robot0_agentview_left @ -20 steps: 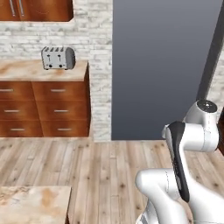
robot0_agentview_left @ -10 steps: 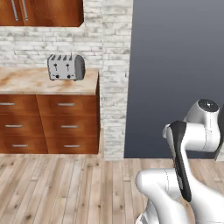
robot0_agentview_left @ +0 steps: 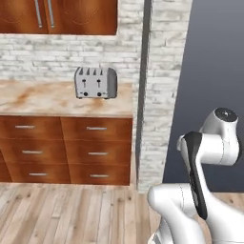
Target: Take the fork and place it on the left side of the plate. Then take the spoon and place it on the right side of the plate. Make sure they're directly next to the plate.
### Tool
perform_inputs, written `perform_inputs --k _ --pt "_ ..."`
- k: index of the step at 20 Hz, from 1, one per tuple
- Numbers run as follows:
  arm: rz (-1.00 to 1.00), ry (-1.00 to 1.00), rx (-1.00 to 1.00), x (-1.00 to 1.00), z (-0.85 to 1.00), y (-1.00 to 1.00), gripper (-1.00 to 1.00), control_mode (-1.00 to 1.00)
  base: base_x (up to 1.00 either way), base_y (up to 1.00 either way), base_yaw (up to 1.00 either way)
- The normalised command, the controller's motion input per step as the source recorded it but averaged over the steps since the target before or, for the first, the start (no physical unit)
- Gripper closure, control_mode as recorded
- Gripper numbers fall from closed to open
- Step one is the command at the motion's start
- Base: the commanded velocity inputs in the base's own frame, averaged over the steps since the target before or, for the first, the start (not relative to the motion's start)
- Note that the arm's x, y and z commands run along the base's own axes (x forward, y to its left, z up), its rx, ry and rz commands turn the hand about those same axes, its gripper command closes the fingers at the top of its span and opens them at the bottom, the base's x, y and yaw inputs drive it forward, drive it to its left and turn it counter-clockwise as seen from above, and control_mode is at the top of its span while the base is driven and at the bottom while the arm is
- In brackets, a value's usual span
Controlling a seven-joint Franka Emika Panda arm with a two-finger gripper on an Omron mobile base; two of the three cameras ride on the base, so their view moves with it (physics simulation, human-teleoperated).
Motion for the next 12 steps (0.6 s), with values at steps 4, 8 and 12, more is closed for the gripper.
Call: perform_inputs --k 4,8,12 --pt "0.00 0.00 0.00 0.00 0.00 0.00 -1.00 1.00 1.00 1.00 0.00" --pt "0.00 0.00 0.00 0.00 0.00 0.00 -1.00 1.00 1.00 1.00 0.00" --pt "0.00 0.00 0.00 0.00 0.00 0.00 -1.00 1.00 1.00 1.00 0.00"
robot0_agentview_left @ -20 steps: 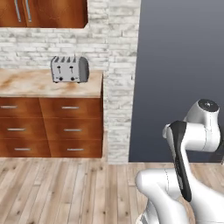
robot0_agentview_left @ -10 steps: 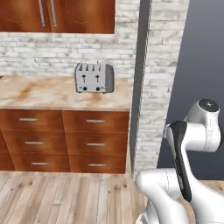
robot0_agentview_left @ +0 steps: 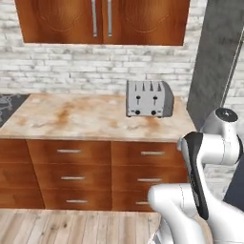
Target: Take the fork and place it on the left side of the plate. Then take the spoon and place it on the right side of the plate. Make sure they're directly next to the plate.
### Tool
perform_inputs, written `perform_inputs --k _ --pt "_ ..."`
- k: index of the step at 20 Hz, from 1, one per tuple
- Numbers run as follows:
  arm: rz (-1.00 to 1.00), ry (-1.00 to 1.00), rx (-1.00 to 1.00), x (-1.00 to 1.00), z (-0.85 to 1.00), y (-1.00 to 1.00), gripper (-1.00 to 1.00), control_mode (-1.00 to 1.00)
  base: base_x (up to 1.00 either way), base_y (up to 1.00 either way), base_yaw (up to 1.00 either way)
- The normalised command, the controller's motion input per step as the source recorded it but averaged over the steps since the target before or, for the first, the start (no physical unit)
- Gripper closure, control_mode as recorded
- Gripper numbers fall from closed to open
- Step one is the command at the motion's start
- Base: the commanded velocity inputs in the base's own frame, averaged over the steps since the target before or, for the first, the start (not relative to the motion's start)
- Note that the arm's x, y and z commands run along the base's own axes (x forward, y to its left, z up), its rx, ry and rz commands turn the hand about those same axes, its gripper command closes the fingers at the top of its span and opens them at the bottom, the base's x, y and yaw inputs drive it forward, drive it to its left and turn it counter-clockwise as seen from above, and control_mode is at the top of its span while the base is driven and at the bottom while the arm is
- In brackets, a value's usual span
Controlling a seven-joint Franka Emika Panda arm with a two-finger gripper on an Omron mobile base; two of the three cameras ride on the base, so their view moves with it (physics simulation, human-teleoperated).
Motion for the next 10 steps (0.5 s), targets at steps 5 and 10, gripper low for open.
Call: perform_inputs --k 5,10 --pt "0.00 0.00 0.00 0.00 0.00 0.00 -1.00 1.00 1.00 1.00 0.00" --pt "0.00 0.00 0.00 0.00 0.00 0.00 -1.00 1.00 0.82 1.00 0.00"
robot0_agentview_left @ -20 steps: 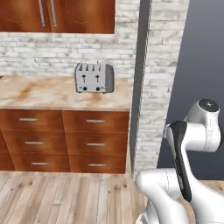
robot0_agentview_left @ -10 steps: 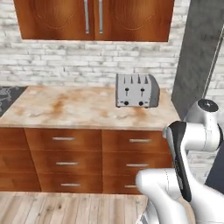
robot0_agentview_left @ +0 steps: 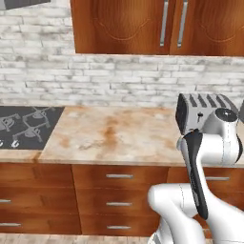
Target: Take the fork and place it on the left side of the plate. Then take the spoon and place it on the right side of the plate. Make sure they're directly next to the plate.
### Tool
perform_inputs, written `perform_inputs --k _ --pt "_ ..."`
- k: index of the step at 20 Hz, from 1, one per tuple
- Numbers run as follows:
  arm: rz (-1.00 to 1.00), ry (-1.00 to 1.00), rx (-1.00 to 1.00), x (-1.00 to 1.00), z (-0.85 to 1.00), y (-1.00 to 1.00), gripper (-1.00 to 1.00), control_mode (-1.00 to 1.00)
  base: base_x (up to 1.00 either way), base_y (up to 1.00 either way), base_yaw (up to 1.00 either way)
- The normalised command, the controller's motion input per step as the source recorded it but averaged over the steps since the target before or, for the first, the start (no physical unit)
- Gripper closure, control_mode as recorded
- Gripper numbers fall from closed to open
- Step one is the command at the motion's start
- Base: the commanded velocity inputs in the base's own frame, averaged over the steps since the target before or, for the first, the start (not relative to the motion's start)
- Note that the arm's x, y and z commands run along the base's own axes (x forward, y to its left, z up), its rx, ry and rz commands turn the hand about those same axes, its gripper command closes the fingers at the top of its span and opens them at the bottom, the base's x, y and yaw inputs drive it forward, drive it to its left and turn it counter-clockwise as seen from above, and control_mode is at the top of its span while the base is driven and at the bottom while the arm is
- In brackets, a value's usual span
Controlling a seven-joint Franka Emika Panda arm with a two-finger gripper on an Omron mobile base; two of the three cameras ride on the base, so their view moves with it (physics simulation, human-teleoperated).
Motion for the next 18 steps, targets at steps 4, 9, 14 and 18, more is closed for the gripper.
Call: perform_inputs --k 4,9,14,18 --pt "0.00 0.00 0.00 0.00 0.00 0.00 -1.00 1.00 0.36 1.00 0.00" --pt "0.00 0.00 0.00 0.00 0.00 0.00 -1.00 1.00 0.13 1.00 0.00" --pt "0.00 0.00 0.00 0.00 0.00 0.00 -1.00 1.00 0.35 1.00 0.00" --pt "0.00 0.00 0.00 0.00 0.00 0.00 -1.00 1.00 0.48 1.00 0.00"
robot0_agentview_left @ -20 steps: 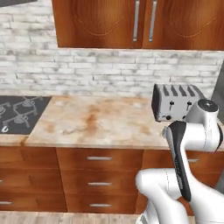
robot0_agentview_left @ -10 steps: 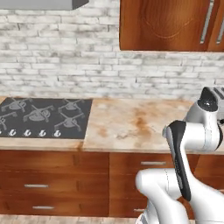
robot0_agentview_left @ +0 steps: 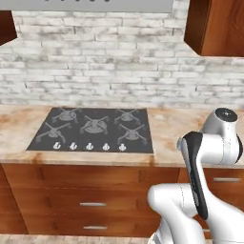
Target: Take the fork and place it on the left side of the plate. Then take the spoon and place it on the right side of the plate. Make sure they're directly next to the plate.
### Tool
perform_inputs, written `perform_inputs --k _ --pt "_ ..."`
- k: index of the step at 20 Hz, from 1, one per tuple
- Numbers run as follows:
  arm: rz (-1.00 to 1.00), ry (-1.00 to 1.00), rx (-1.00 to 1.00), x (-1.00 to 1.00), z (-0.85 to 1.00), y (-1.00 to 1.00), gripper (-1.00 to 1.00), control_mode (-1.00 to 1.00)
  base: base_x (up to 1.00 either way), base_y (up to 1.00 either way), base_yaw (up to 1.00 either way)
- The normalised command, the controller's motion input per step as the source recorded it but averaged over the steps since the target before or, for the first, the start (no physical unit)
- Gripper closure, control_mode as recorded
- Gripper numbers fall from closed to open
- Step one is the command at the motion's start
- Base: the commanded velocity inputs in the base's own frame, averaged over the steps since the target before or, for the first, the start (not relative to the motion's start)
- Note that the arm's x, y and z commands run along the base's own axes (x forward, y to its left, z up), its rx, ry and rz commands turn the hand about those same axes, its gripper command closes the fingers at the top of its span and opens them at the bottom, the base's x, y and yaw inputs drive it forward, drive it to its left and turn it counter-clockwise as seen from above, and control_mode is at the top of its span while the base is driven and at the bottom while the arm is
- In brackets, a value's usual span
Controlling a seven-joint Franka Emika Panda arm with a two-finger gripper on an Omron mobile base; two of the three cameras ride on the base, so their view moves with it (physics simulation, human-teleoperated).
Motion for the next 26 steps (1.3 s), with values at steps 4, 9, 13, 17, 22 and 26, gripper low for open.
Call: perform_inputs --k 4,9,13,17,22,26 --pt "0.00 0.00 0.00 0.00 0.00 0.00 -1.00 1.00 0.54 1.00 0.00" --pt "0.00 0.00 0.00 0.00 0.00 0.00 -1.00 1.00 0.56 1.00 0.00" --pt "0.00 0.00 0.00 0.00 0.00 0.00 -1.00 1.00 0.56 1.00 0.00" --pt "0.00 0.00 0.00 0.00 0.00 0.00 -1.00 1.00 0.31 1.00 0.00" --pt "0.00 0.00 0.00 0.00 0.00 0.00 -1.00 1.00 0.12 1.00 0.00" --pt "0.00 0.00 0.00 0.00 0.00 0.00 -1.00 1.00 0.13 1.00 0.00"
